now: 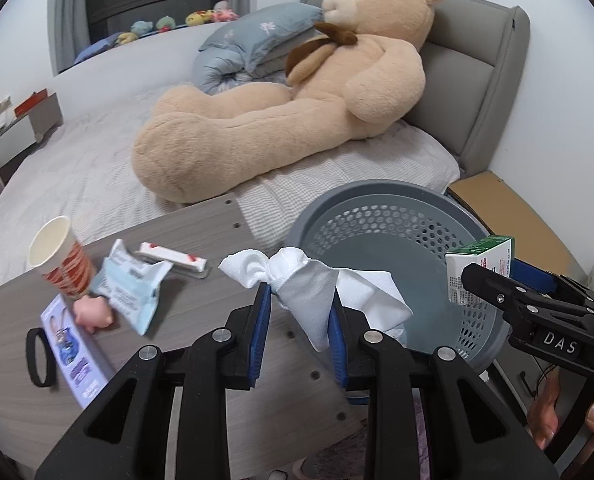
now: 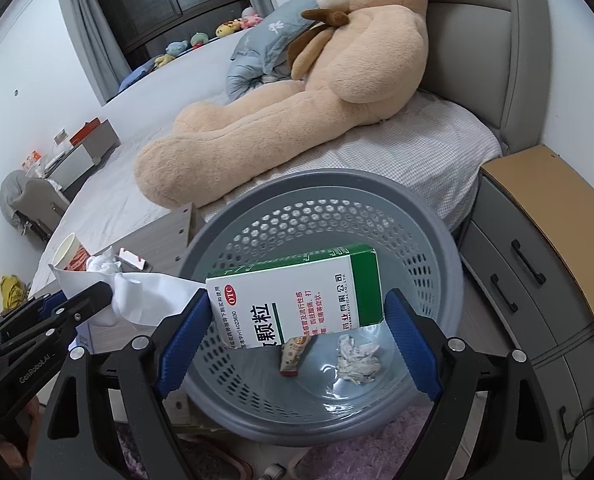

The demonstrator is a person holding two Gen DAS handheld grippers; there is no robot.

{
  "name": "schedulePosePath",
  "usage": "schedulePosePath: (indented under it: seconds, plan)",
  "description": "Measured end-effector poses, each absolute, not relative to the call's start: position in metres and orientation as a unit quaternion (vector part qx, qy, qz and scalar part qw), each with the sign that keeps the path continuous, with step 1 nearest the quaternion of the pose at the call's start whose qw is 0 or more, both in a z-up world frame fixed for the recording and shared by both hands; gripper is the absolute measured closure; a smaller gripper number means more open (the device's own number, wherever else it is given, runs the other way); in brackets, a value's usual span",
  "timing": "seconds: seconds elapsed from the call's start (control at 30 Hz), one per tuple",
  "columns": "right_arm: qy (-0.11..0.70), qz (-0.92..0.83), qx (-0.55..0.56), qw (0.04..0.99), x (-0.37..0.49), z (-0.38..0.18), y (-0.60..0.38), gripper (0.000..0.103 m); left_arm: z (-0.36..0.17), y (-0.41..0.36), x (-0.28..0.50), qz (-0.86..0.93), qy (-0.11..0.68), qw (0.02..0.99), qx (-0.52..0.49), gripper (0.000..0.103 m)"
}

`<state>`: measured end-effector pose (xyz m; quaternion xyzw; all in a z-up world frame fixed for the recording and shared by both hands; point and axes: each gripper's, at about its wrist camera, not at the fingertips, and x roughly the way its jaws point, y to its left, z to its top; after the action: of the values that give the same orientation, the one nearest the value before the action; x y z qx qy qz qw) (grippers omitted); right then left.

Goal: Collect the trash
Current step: 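Carry tissue and medicine box over the grey basket and release both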

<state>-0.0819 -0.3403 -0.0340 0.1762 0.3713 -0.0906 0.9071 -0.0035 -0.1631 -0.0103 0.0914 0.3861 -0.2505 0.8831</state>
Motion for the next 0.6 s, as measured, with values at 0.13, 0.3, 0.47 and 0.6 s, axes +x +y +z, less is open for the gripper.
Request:
schedulePosePath:
  seconds: [0.13, 0.3, 0.47, 0.6]
  plan:
    - [0.373, -0.097, 0.182, 0.905, -0.081, -0.039, -0.353, 0.019, -0.016, -0.182, 0.003, -0.259, 0.391, 0.878, 0.099, 0.075]
    - [0.365, -0.096, 0.195, 0.905, -0.081, -0.042, -0.365, 0.019, -0.018, -0.196, 0.007, -0.258, 0.394, 0.876, 0.104, 0.064]
    - [0.368, -0.102, 0.196, 0.903, -0.078, -0.045, -0.372, 0.019, -0.016, -0.197, 0.009, -0.243, 0.386, 0.884, 0.102, 0.039]
    - [0.370, -0.104, 0.202, 0.901, -0.079, -0.049, -0.375, 0.019, -0.017, -0.196, 0.010, -0.234, 0.388, 0.885, 0.102, 0.037]
